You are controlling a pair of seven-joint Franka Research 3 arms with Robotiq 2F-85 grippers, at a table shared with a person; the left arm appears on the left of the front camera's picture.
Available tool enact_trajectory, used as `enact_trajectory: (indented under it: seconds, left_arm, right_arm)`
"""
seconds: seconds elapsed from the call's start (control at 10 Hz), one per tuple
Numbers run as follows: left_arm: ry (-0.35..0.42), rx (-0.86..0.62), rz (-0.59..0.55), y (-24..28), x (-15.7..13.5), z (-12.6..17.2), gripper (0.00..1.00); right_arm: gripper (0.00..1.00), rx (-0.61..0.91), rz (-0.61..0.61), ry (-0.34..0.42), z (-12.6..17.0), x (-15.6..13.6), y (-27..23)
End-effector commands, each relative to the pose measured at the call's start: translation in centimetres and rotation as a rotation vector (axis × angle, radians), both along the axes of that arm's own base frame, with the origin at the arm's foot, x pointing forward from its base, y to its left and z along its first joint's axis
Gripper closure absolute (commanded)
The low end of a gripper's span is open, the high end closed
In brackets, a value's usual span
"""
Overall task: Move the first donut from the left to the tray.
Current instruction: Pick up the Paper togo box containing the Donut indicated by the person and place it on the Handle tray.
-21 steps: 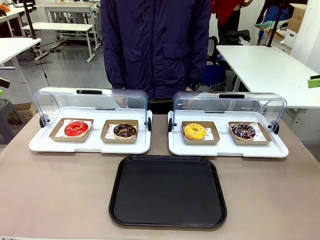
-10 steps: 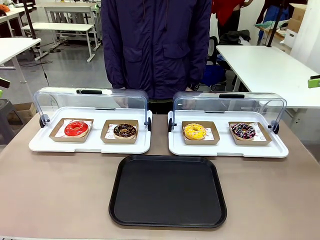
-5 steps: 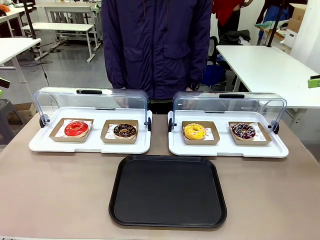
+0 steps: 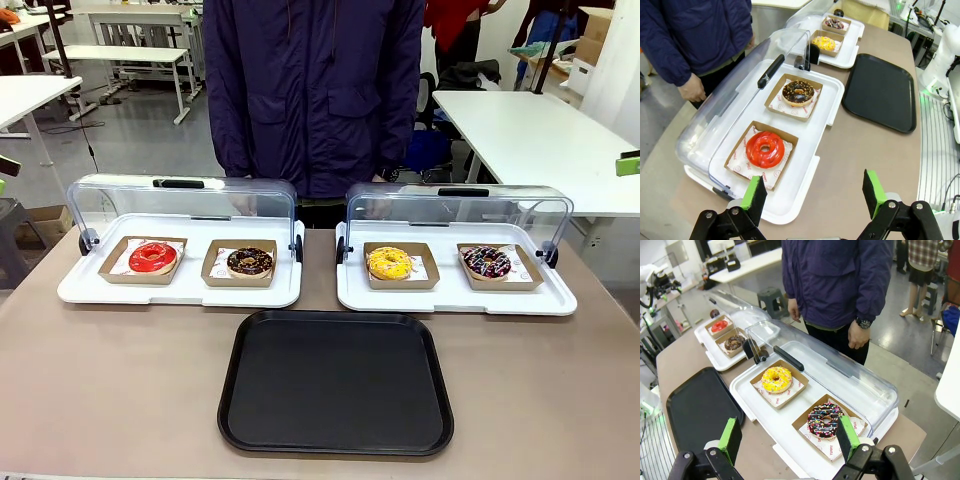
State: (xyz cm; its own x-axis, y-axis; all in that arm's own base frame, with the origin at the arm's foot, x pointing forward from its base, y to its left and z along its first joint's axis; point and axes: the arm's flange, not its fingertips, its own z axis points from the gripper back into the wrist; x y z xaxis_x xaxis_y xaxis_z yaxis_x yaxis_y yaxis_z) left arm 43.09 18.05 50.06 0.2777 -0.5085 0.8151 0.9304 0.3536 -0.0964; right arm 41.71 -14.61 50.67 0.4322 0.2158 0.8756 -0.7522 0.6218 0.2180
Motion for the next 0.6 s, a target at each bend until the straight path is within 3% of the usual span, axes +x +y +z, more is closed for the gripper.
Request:
enact_trajectory:
  seconds: [0.0, 0.5]
  left_arm:
    - [-0.007, -0.009, -0.005, -0.10, -0.09, 0.02, 0.00]
    - [-0.007, -0.009, -0.005, -0.10, -0.09, 0.02, 0.00]
  right_arm:
    - [0.00, 0.016, 0.002, -0.020, 0.07, 0.23, 0.07]
    - [0.00, 0.016, 0.002, -0.020, 0.07, 0.23, 0.07]
